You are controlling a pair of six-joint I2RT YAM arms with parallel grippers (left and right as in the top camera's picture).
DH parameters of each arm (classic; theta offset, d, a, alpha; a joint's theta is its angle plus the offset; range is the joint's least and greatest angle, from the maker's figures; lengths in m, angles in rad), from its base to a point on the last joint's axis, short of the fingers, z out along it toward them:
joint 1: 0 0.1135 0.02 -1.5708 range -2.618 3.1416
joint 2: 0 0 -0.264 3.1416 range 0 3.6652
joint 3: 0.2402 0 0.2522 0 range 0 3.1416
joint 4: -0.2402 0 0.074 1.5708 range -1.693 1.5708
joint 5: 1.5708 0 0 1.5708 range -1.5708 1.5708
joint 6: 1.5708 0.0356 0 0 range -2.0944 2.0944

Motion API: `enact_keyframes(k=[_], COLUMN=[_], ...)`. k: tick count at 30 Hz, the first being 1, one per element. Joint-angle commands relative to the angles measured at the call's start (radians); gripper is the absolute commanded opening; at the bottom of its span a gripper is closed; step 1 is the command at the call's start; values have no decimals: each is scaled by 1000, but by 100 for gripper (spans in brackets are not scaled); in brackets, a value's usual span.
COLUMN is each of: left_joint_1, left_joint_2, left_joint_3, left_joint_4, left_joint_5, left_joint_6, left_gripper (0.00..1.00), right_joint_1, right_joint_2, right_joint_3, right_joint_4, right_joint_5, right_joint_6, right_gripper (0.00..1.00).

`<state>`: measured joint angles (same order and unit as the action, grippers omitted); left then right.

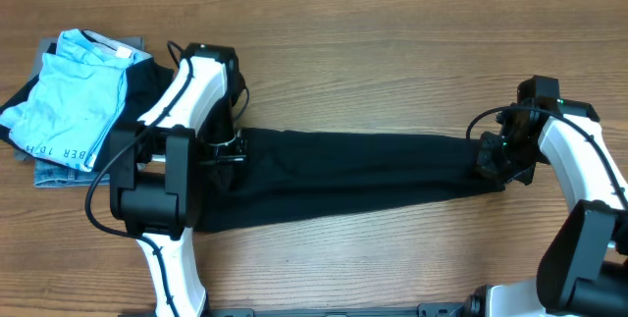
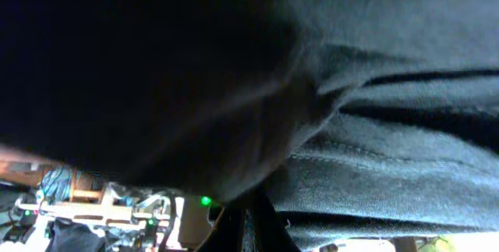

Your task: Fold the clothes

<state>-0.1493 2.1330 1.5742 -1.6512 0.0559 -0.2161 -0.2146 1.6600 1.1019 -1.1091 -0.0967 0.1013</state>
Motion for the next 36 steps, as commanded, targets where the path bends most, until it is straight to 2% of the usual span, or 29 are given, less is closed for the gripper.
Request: enact_keyframes(k=[1,25,26,27,28,31,34,36], left_joint_1=[-3,-3,-3,-3,-2,0,0,0], left_joint_2=[-35,-35,-35,-35,-35,-35,-35,-35], left_joint_3=[-66,-215,-215,-214,-211,-166,-54,90], left_joint_4=[30,137,137,137,134,103,35,-41], left_joint_5=[-24,-36,-40,-42,-47,-72,-111,-126], left_joint_6=[-24,-24,-24,-24,-24,-28,-49,-70], left_gripper=[4,4,5,11,18,30,35,35], right_joint_1=[-6,-6,-6,-6,-6,-6,-6,-5], right_joint_2=[37,80,80,80,80,80,80,80], right_joint_3=[-3,-3,-2,0,5,58,140,224], right_joint_4=[0,11,14,16,16,-5,-50,-110], right_joint_5=[36,78,77,78,78,79,77,77], right_joint_6=[16,35,35,34,34,34,35,35], right_gripper=[4,4,18,61,75,85,89,90])
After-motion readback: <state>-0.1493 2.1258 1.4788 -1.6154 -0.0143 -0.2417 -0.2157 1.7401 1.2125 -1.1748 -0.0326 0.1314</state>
